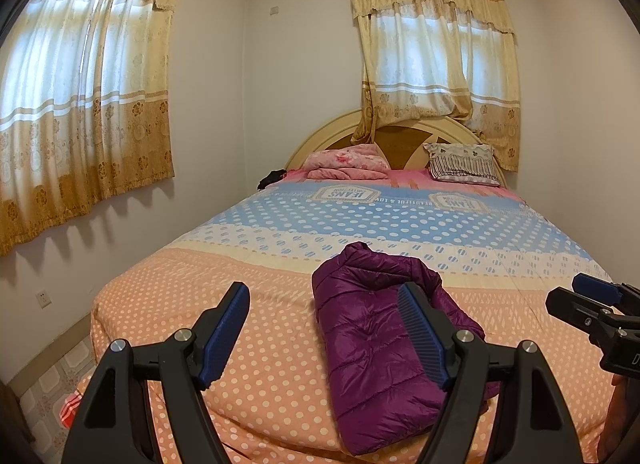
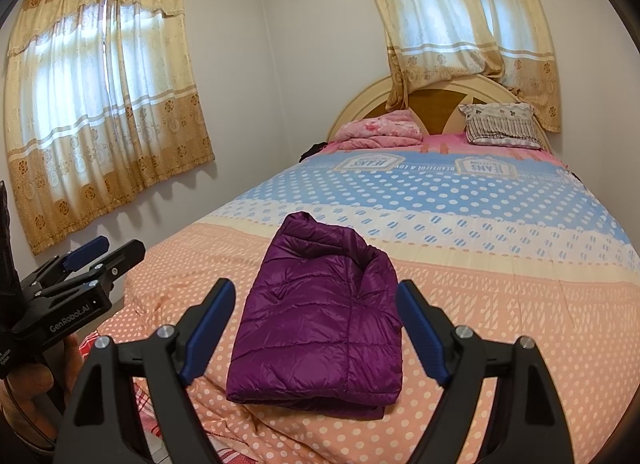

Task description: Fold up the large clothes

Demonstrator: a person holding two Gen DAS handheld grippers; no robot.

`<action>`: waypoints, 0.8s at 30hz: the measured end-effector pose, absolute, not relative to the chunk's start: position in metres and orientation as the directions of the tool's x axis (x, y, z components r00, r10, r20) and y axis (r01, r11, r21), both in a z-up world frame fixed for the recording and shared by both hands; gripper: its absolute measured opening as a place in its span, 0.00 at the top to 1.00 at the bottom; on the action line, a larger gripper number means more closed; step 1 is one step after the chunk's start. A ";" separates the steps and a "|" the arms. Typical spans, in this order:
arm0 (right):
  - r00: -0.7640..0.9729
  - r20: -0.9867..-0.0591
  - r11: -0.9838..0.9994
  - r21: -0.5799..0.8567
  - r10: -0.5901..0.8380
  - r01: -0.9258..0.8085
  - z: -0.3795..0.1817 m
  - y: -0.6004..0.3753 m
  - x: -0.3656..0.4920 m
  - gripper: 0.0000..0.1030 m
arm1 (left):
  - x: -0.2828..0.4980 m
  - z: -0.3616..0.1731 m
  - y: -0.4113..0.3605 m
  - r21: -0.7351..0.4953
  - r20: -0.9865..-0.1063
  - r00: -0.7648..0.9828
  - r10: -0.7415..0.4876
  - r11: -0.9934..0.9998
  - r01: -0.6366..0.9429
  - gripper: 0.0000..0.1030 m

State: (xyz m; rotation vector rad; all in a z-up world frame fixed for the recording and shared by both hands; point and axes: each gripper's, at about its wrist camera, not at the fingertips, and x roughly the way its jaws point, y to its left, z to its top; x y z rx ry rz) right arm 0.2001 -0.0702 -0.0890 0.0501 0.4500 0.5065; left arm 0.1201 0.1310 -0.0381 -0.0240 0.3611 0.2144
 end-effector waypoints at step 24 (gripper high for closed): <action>0.769 -0.419 0.873 0.160 0.482 -0.460 -0.096 -0.062 0.198 0.18 | 0.128 -0.047 0.130 0.044 -0.365 0.910 0.198 0.980 -0.196 0.23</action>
